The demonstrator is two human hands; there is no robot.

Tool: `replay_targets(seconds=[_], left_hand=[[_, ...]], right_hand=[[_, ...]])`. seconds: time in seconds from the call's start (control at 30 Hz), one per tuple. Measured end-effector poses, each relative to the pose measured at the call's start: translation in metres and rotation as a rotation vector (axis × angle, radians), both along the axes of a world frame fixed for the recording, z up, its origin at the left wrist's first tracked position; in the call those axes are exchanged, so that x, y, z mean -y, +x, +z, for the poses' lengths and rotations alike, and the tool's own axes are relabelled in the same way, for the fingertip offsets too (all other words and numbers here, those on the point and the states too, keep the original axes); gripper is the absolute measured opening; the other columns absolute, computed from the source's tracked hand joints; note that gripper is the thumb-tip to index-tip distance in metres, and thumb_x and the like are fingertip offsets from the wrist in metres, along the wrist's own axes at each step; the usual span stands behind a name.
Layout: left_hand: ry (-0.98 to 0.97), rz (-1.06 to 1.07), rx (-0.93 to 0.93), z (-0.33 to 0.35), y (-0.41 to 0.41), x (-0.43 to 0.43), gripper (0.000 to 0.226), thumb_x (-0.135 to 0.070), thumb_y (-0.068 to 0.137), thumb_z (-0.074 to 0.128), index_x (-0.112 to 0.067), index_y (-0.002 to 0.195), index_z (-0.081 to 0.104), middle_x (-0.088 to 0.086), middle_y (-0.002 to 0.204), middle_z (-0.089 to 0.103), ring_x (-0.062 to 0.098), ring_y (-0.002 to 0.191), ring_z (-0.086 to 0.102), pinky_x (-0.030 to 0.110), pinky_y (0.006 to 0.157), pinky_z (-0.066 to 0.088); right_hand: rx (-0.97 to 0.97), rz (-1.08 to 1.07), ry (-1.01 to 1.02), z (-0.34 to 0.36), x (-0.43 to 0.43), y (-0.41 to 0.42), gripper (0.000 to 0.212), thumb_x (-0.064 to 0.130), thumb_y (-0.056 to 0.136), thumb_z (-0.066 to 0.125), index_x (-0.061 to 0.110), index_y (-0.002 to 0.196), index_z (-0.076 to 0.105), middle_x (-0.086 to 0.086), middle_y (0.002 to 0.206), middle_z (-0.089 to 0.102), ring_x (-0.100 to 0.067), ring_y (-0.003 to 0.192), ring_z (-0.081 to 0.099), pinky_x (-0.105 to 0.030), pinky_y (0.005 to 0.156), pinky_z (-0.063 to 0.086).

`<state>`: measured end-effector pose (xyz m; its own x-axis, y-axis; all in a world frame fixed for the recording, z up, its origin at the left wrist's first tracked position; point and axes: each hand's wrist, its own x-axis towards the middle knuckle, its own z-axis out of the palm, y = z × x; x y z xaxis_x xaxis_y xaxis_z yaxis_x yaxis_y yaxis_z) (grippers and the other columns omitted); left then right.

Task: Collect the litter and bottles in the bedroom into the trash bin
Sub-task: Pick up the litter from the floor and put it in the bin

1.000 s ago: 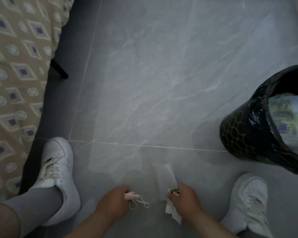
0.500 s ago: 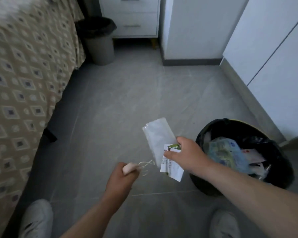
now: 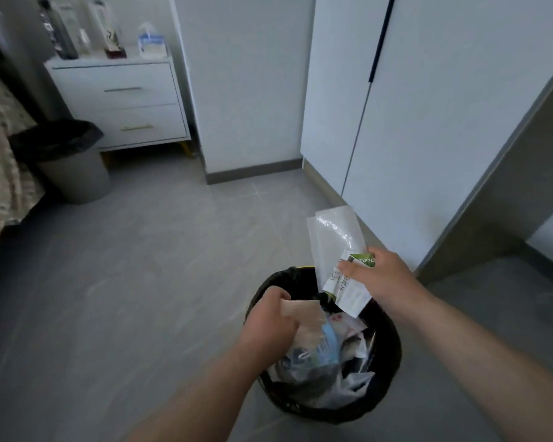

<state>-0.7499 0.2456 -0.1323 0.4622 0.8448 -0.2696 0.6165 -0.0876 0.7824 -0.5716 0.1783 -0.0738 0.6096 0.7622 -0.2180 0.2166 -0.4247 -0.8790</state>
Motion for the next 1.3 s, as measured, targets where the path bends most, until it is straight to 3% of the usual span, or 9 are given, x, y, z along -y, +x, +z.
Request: replay_targets(seconds=[0.13, 0.3, 0.43, 0.53, 0.6, 0.67, 0.77, 1.07, 1.3], left_hand=[[-0.075, -0.008, -0.098, -0.025, 0.021, -0.001, 0.032, -0.011, 0.076, 0.058, -0.020, 0.106, 0.050, -0.004, 0.088, 0.054, 0.015, 0.081, 0.057, 0.034, 0.071, 0.055], [-0.114, -0.102, -0.186, -0.035, 0.027, 0.000, 0.068, -0.020, 0.077, 0.065, -0.017, 0.138, 0.035, 0.004, 0.119, 0.054, 0.019, 0.104, 0.054, 0.027, 0.085, 0.046], [0.089, -0.188, -0.149, -0.024, -0.005, 0.009, 0.093, -0.032, 0.077, 0.068, -0.024, 0.151, 0.011, -0.004, 0.158, 0.016, 0.013, 0.145, 0.015, 0.028, 0.115, 0.022], [0.245, -0.284, -0.319, -0.030, -0.039, 0.015, 0.111, -0.062, 0.072, 0.063, -0.021, 0.151, -0.004, -0.009, 0.158, -0.013, 0.005, 0.143, -0.014, 0.031, 0.120, 0.003], [0.182, -0.318, -0.346, -0.037, -0.052, 0.016, 0.129, -0.080, 0.060, 0.059, -0.020, 0.150, -0.012, -0.016, 0.148, -0.029, 0.003, 0.141, -0.016, 0.030, 0.120, 0.006], [0.124, -0.330, -0.303, -0.040, -0.056, 0.014, 0.140, -0.085, 0.049, 0.059, -0.022, 0.149, -0.015, -0.021, 0.141, -0.034, 0.006, 0.144, -0.011, 0.028, 0.118, 0.014], [0.106, -0.345, -0.278, -0.039, -0.056, 0.011, 0.153, -0.096, 0.032, 0.047, -0.023, 0.148, -0.019, -0.019, 0.143, -0.037, 0.006, 0.144, -0.014, 0.026, 0.118, 0.014], [0.115, -0.325, -0.321, -0.038, -0.053, 0.014, 0.153, -0.099, 0.026, 0.031, -0.022, 0.148, -0.019, -0.018, 0.142, -0.042, 0.009, 0.146, -0.011, 0.031, 0.119, 0.017], [0.127, -0.364, -0.389, -0.037, -0.052, 0.013, 0.135, -0.089, 0.051, 0.051, -0.024, 0.149, -0.017, -0.014, 0.144, -0.040, 0.012, 0.143, -0.022, 0.033, 0.120, 0.009]], right_hand=[[-0.046, -0.022, -0.012, -0.016, 0.008, 0.012, 0.018, 0.021, 0.080, 0.075, 0.011, 0.092, 0.066, -0.002, 0.082, 0.073, -0.015, 0.070, 0.071, -0.030, 0.065, 0.056], [-0.003, -0.003, -0.022, -0.025, 0.009, 0.016, 0.015, 0.021, 0.081, 0.075, 0.013, 0.082, 0.062, 0.001, 0.073, 0.069, -0.008, 0.058, 0.065, -0.017, 0.049, 0.049], [0.041, 0.125, -0.100, -0.021, 0.012, 0.017, 0.018, 0.028, 0.080, 0.076, 0.019, 0.079, 0.060, 0.005, 0.070, 0.066, -0.001, 0.053, 0.061, -0.013, 0.046, 0.043], [0.087, 0.305, -0.250, -0.027, 0.016, 0.005, 0.023, 0.036, 0.076, 0.078, 0.022, 0.089, 0.063, 0.009, 0.082, 0.069, 0.000, 0.068, 0.063, -0.015, 0.062, 0.051], [0.203, 0.395, -0.341, -0.040, 0.017, -0.008, 0.052, 0.044, 0.074, 0.077, 0.021, 0.118, 0.060, 0.006, 0.115, 0.065, -0.009, 0.100, 0.063, -0.028, 0.090, 0.052], [0.480, 0.474, -0.415, -0.057, 0.019, -0.022, 0.090, 0.058, 0.073, 0.070, 0.022, 0.145, 0.031, 0.001, 0.145, 0.040, -0.018, 0.129, 0.044, -0.033, 0.106, 0.039], [0.890, 0.830, -0.379, -0.082, 0.017, -0.038, 0.086, 0.056, 0.082, 0.060, 0.029, 0.149, 0.014, -0.006, 0.159, 0.010, -0.028, 0.144, 0.015, -0.045, 0.115, 0.022], [0.881, 1.102, -0.966, -0.159, -0.006, -0.052, 0.087, 0.058, 0.089, 0.049, 0.030, 0.151, -0.005, -0.009, 0.159, -0.020, -0.036, 0.146, -0.014, -0.066, 0.110, 0.005], [0.884, 1.046, -0.942, -0.160, -0.008, -0.061, 0.089, 0.055, 0.089, 0.052, 0.026, 0.152, -0.004, -0.011, 0.159, -0.020, -0.038, 0.146, -0.013, -0.066, 0.109, 0.006]])
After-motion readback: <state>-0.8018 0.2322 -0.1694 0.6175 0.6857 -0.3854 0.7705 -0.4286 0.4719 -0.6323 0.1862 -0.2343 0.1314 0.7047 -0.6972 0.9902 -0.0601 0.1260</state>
